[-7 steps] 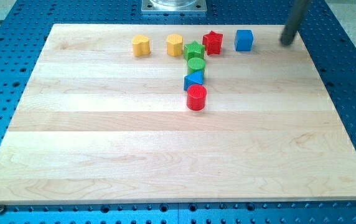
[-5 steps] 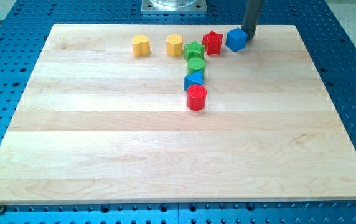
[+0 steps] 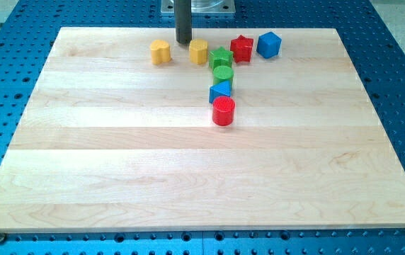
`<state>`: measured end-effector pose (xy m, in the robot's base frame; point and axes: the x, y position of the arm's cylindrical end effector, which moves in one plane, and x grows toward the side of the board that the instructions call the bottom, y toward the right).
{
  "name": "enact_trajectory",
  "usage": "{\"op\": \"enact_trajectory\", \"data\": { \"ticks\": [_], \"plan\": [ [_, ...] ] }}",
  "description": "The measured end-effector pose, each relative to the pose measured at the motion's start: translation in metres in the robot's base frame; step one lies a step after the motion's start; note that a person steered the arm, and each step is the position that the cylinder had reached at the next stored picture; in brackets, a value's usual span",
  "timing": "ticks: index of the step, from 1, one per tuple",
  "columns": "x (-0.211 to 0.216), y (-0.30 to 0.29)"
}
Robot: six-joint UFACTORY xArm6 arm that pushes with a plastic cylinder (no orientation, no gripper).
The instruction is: Place the blue cube diagonally to the red star
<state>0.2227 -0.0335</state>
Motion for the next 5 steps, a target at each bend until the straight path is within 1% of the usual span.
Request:
{"op": "enact_trajectory", "data": {
  "ticks": [1, 3, 4, 5],
  "plan": [
    [0.001, -0.001],
    [0.045, -0.082],
    [0.066, -0.096],
    [0.071, -0.097]
  ]
}}
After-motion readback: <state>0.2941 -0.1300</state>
